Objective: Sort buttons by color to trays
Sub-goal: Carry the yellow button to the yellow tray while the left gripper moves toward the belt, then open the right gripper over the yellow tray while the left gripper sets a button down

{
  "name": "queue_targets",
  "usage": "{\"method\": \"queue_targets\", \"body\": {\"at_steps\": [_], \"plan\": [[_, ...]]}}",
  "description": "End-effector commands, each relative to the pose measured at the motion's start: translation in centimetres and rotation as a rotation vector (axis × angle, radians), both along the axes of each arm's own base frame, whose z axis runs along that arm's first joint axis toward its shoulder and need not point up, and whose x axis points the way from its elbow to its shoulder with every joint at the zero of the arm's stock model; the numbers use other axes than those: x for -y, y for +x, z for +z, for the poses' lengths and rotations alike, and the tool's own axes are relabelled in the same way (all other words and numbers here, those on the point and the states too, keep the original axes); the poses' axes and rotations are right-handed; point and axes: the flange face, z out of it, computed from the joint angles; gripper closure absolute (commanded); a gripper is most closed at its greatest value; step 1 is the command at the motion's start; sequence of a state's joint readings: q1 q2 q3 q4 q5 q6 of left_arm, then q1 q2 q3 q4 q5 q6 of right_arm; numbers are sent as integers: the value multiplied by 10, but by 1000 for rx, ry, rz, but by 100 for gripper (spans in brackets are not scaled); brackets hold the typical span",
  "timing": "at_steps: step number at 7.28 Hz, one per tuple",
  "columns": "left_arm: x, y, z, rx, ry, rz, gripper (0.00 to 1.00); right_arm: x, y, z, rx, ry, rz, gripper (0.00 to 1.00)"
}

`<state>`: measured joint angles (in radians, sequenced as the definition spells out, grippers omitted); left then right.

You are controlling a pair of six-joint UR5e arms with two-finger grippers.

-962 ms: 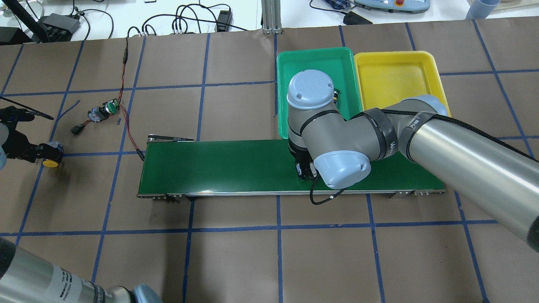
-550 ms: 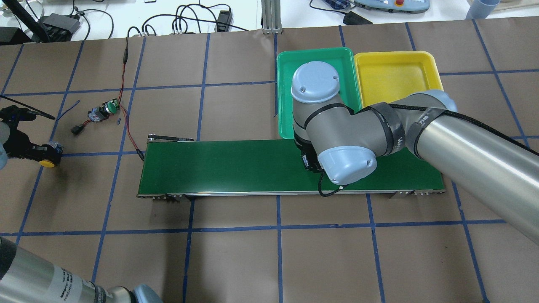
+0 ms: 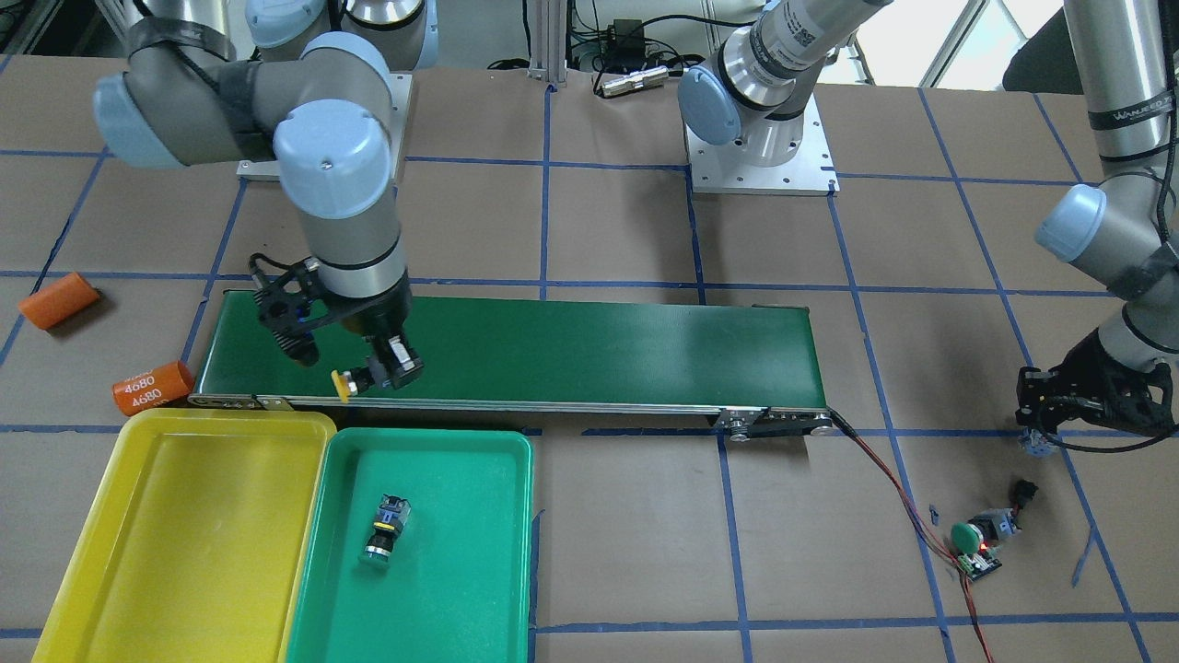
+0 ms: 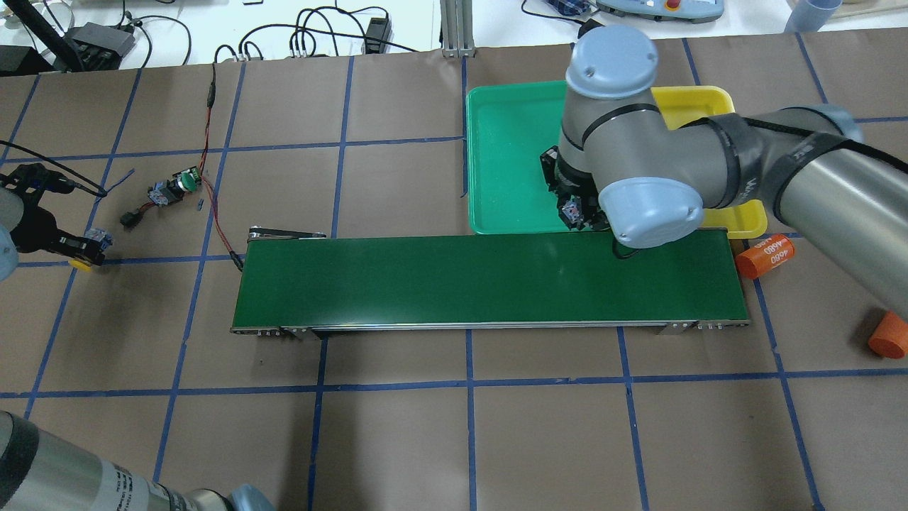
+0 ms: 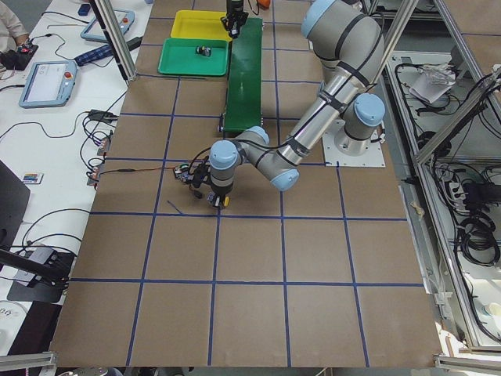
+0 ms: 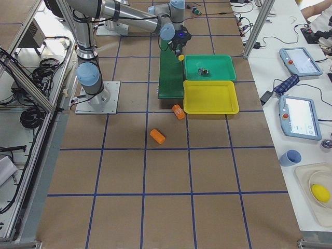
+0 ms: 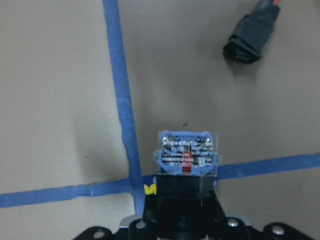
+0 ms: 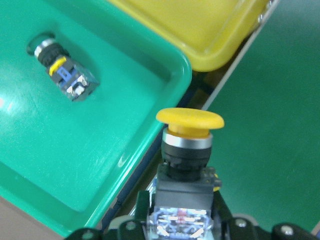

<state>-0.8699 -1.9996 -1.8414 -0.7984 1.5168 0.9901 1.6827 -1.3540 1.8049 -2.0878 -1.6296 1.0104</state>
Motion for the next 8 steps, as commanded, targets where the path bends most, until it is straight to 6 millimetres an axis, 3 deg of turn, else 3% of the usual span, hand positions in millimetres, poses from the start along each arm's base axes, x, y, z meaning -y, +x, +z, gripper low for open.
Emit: {"method": "queue_targets", "body": {"at_steps": [1, 2, 4, 5, 6, 7, 8], "plan": [[-9, -93, 23, -53, 15, -179, 94, 32, -104, 4, -25, 7, 197, 100], [-3, -149, 40, -49, -9, -292, 95, 45, -138, 2, -38, -8, 293, 100], [-2, -266, 61, -61, -10, -548, 95, 62, -170, -12, -84, -24, 439, 100], [-13, -327, 65, -71, 12, -678, 95, 69, -180, -30, -77, 0, 454, 100], [-31, -373, 61, -77, 31, -786, 94, 71, -199, -51, -55, 37, 430, 99], [-51, -394, 64, -74, 32, -833, 83, 75, -205, -60, -43, 41, 422, 75], [-70, -403, 58, -80, 48, -851, 16, 80, -208, -56, -70, 18, 472, 1]]}}
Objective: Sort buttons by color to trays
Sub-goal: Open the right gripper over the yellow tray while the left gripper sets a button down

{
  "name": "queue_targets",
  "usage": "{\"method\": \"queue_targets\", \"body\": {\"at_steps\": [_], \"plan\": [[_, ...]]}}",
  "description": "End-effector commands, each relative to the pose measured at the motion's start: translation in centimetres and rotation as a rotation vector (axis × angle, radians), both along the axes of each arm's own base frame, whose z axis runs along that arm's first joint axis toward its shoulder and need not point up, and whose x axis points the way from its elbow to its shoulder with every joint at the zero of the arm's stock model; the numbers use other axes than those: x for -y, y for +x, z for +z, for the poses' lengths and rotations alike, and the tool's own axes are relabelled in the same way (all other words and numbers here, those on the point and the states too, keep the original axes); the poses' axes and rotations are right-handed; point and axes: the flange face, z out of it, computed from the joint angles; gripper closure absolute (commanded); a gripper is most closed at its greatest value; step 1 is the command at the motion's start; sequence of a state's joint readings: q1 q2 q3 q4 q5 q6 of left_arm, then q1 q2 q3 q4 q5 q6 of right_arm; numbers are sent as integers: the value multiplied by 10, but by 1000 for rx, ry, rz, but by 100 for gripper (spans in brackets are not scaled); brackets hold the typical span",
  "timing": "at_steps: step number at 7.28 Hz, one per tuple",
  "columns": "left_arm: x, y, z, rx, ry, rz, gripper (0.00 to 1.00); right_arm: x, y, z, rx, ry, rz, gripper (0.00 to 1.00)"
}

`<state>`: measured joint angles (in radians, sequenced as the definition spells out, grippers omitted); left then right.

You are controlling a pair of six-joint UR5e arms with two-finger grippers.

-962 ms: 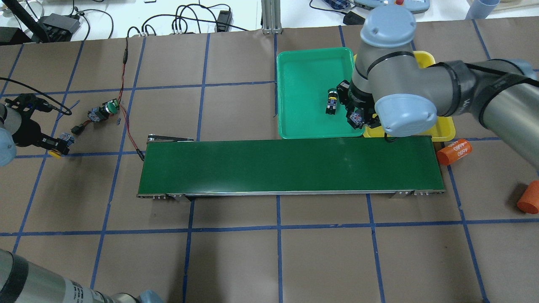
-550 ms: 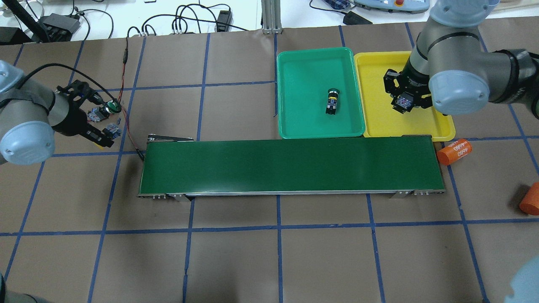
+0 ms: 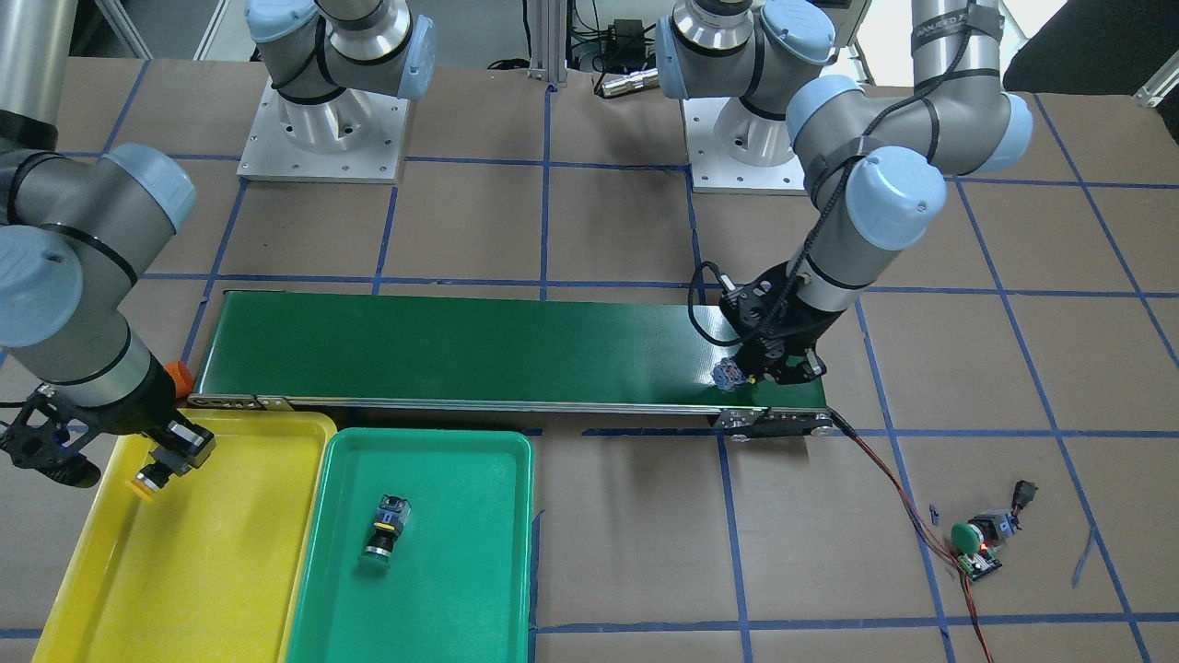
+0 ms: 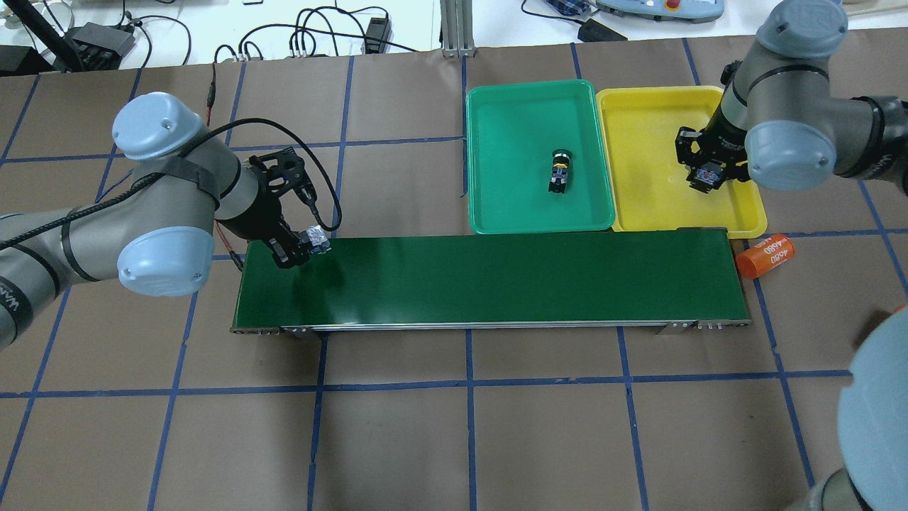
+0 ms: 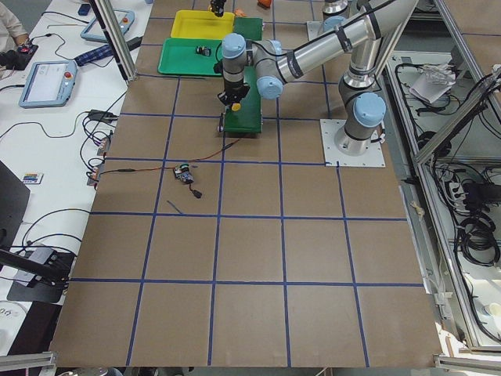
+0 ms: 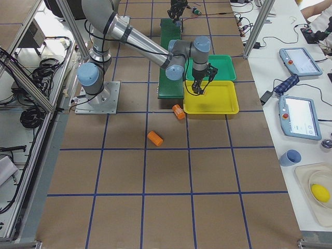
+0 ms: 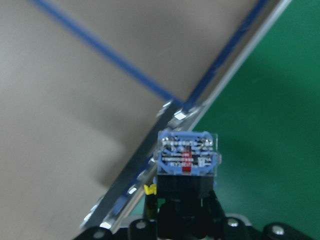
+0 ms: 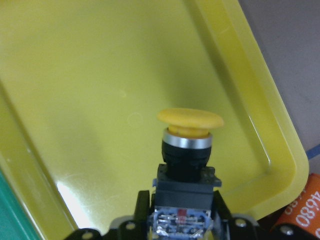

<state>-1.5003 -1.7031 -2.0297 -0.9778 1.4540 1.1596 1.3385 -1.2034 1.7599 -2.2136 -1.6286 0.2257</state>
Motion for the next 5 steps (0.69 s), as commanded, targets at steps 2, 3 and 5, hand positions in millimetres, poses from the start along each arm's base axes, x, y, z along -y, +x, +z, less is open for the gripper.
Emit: {"method": "queue_targets", "body": {"at_steps": [2, 3, 5], "plan": [[-57, -24, -10, 6, 29, -49, 0, 0, -5, 0, -8, -3, 43, 0], [-54, -22, 1, 9, -2, -34, 0, -6, -2, 10, -2, 2, 47, 0], [-17, 61, 5, 11, -44, 175, 0, -39, 12, 56, 25, 84, 43, 0]]}}
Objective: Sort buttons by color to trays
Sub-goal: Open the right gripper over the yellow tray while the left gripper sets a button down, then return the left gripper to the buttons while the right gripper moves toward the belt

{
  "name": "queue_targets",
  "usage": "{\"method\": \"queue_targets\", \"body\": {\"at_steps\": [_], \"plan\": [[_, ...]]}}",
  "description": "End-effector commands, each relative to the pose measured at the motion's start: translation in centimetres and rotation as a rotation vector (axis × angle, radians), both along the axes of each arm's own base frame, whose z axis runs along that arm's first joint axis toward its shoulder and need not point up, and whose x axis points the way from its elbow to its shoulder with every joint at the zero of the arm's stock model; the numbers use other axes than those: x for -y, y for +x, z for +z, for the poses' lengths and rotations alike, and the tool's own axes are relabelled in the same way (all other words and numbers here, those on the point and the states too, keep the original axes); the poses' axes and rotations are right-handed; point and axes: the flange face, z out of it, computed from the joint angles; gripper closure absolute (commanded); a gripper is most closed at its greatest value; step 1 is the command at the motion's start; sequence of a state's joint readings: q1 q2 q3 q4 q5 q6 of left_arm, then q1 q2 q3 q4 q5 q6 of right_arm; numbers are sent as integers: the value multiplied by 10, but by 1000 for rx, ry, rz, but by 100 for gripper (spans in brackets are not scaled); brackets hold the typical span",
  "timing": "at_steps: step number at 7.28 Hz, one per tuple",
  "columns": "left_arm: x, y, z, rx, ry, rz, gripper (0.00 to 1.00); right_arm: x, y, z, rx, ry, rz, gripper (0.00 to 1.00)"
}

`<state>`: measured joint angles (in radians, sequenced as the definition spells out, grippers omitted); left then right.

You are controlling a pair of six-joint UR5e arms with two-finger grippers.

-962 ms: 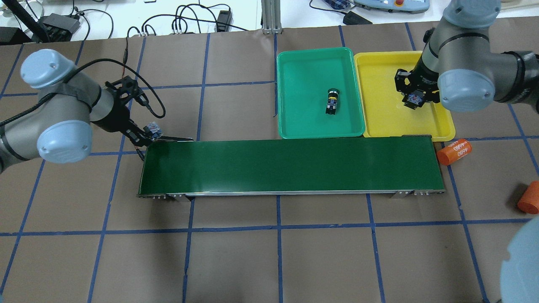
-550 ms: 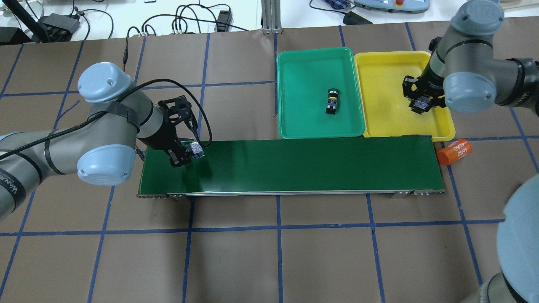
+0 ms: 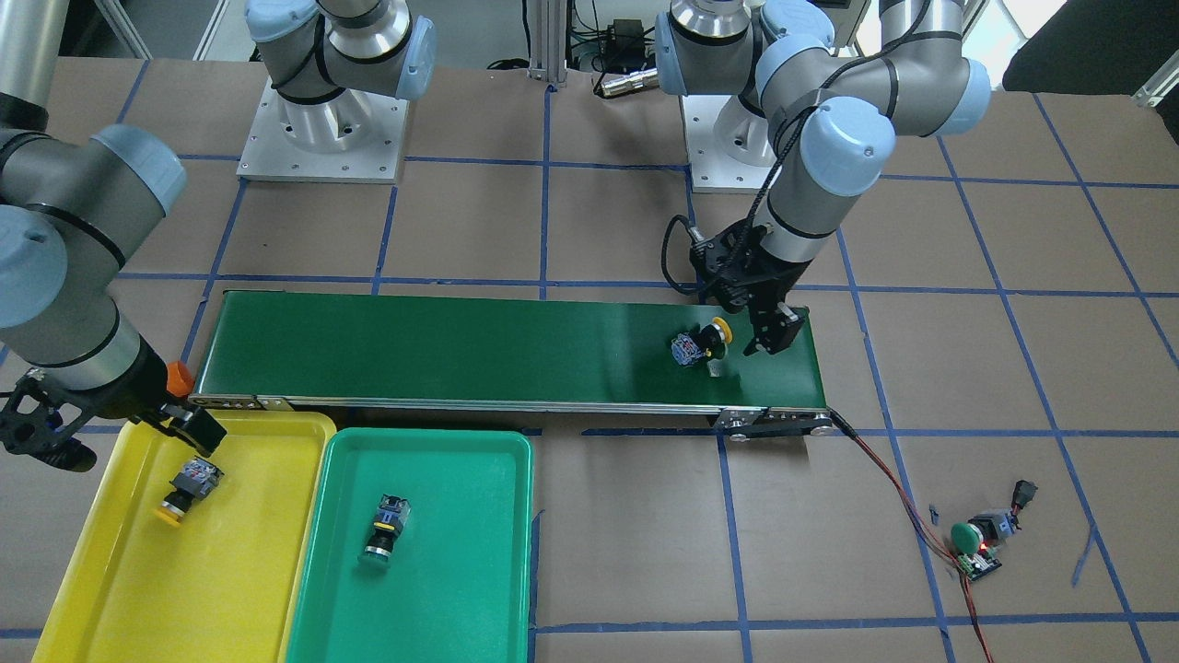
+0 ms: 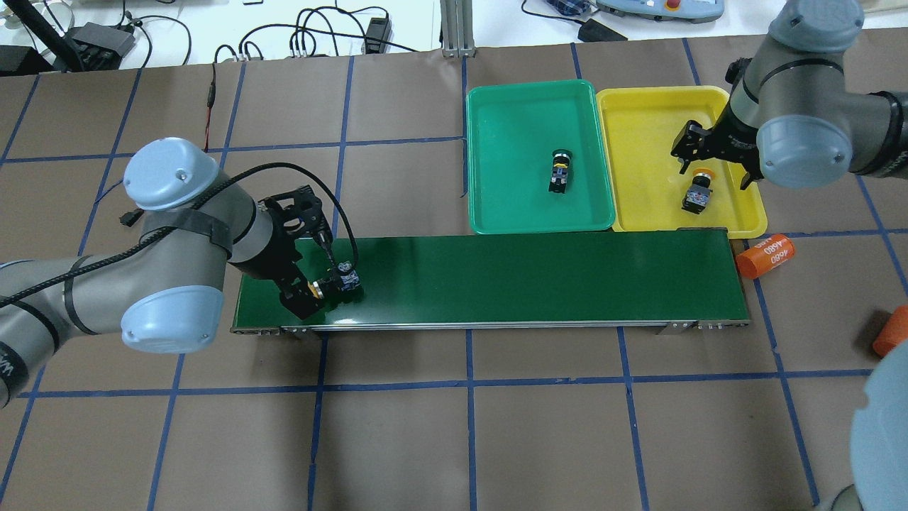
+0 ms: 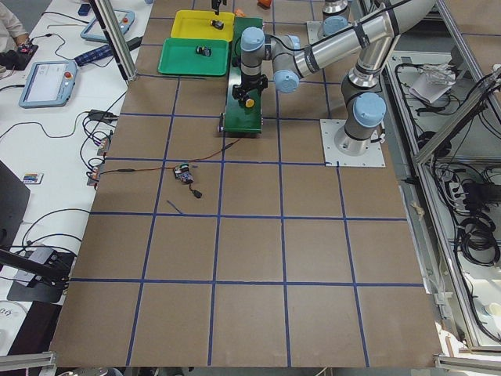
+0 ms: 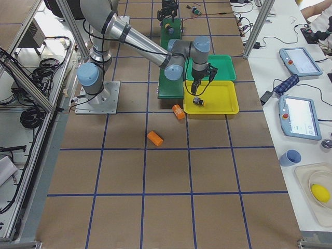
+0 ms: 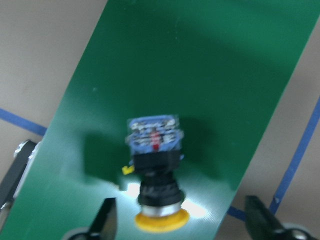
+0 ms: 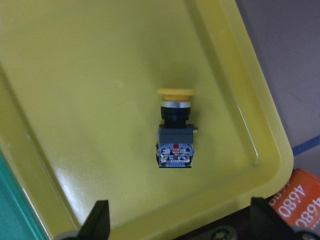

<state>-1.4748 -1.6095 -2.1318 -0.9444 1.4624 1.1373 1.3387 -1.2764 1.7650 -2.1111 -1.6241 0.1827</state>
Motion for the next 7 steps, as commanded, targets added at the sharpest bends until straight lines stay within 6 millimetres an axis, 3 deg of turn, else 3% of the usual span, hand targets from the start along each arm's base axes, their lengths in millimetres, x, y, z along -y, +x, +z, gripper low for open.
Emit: {"method": "queue_targets", "body": {"at_steps": [1, 2, 3, 4, 5, 7], "plan": [[33, 102, 1, 3, -24, 230, 0, -43, 14, 59, 18, 61, -25, 0], [64, 141, 9, 18, -52, 286, 0, -70, 29, 87, 27, 93, -103, 0], [106, 169, 21, 78, -83, 300, 0, -91, 43, 113, 24, 81, -184, 0], [143, 187, 17, 108, -94, 302, 0, -112, 56, 135, 21, 78, -192, 0], [169, 205, -3, 115, -79, 313, 0, -126, 61, 140, 25, 115, -211, 0], [201, 274, -39, 111, -89, 375, 0, -139, 66, 110, 27, 170, -271, 0]]}}
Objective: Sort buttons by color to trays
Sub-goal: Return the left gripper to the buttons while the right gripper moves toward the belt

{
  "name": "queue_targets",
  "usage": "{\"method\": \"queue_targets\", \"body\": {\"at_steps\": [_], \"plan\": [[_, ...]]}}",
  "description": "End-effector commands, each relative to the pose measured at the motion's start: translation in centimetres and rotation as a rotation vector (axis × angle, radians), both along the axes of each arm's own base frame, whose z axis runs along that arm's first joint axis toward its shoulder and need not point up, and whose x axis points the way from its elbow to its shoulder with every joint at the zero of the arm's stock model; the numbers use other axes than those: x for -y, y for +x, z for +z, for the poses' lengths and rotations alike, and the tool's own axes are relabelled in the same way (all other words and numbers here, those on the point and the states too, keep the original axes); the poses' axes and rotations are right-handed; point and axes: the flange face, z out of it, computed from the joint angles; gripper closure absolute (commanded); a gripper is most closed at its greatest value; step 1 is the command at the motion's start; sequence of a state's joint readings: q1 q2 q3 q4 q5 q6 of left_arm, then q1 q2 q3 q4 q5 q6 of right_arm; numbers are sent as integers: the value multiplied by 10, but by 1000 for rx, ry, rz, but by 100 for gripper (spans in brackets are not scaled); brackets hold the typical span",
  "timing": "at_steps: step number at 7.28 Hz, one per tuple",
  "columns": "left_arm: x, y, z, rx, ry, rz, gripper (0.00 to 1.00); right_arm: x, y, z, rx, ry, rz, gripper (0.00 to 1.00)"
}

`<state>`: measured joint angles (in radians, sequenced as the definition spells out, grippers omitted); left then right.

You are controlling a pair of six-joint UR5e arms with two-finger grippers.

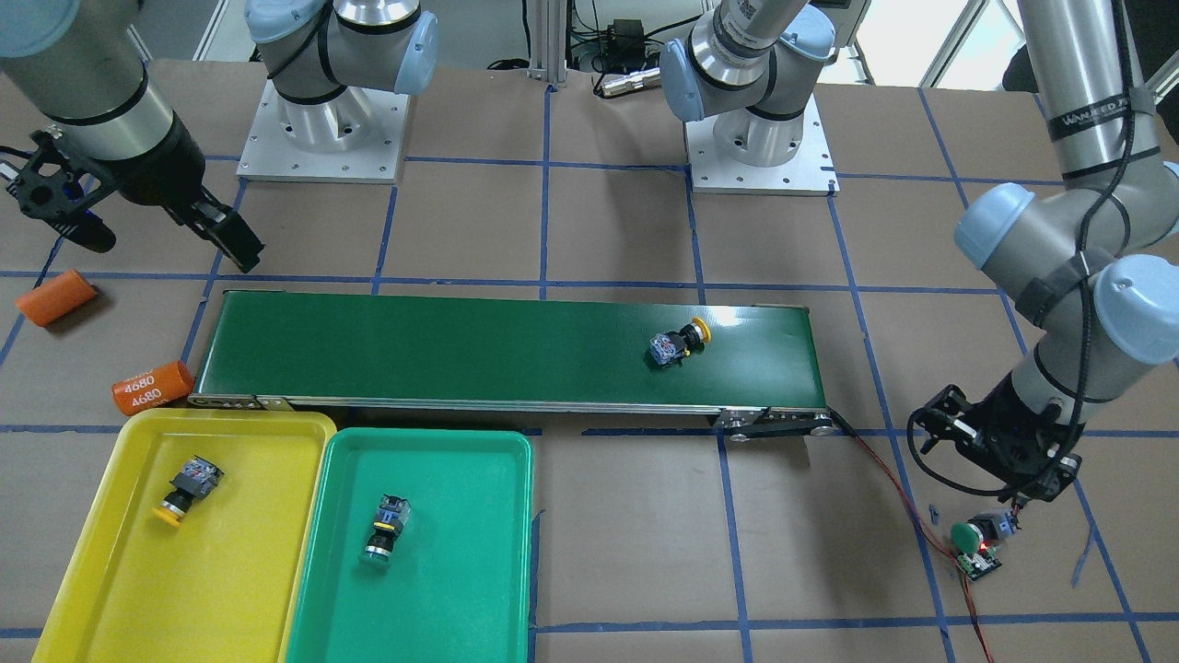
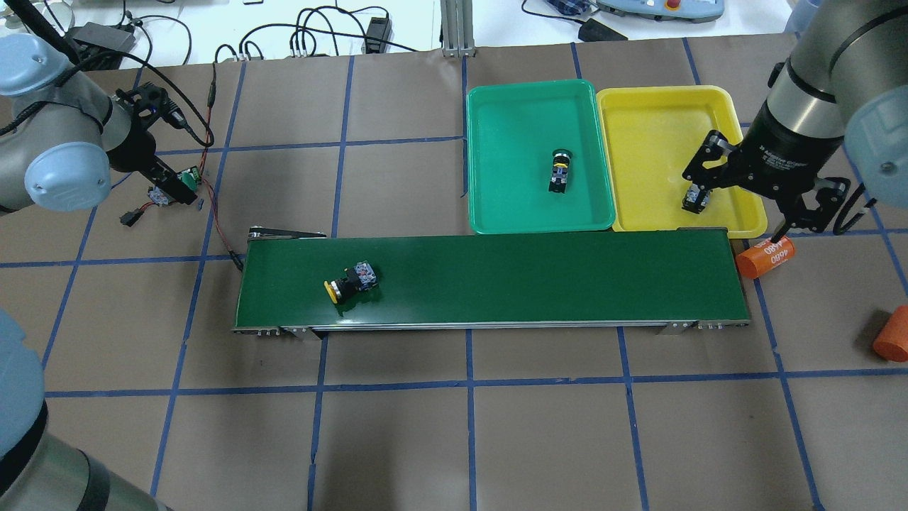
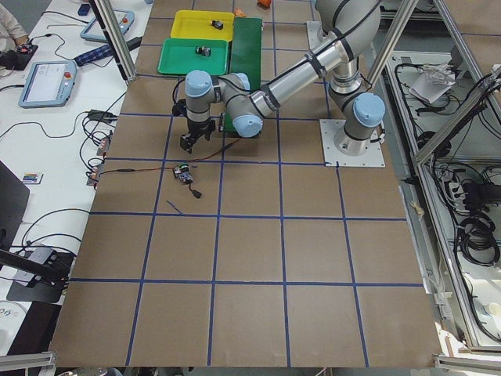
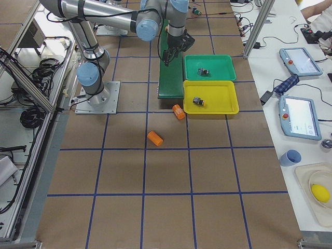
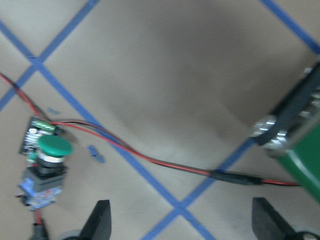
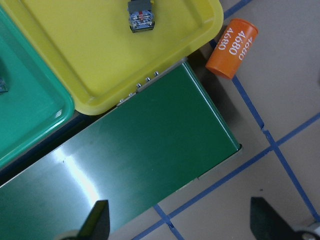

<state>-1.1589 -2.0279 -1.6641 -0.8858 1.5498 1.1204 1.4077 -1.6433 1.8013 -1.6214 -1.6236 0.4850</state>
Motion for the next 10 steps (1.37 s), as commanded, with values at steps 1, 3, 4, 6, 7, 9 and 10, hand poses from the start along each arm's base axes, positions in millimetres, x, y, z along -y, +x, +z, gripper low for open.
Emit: {"method": "queue_targets", "body": {"at_steps": [1, 3, 4, 6, 7, 9, 10], "plan": [[25, 71, -40, 0, -4, 19, 0, -12, 9, -15, 1, 31, -106, 0], [27, 74, -60, -16, 20, 14, 0, -16, 61, -29, -32, 49, -222, 0], [26, 69, -64, -19, 27, 3, 2, -18, 74, -31, -45, 47, -249, 0], [26, 69, -74, -24, 43, -22, 35, -16, 77, -34, -38, 49, -264, 0], [28, 69, -73, -23, 38, -26, 35, -10, 77, -34, -33, 16, -289, 0], [28, 62, -72, -29, 36, -36, 49, -6, 77, -38, -39, 4, -330, 0], [25, 55, -61, -28, 35, -42, 75, -1, 78, -44, -37, 8, -328, 0]]}}
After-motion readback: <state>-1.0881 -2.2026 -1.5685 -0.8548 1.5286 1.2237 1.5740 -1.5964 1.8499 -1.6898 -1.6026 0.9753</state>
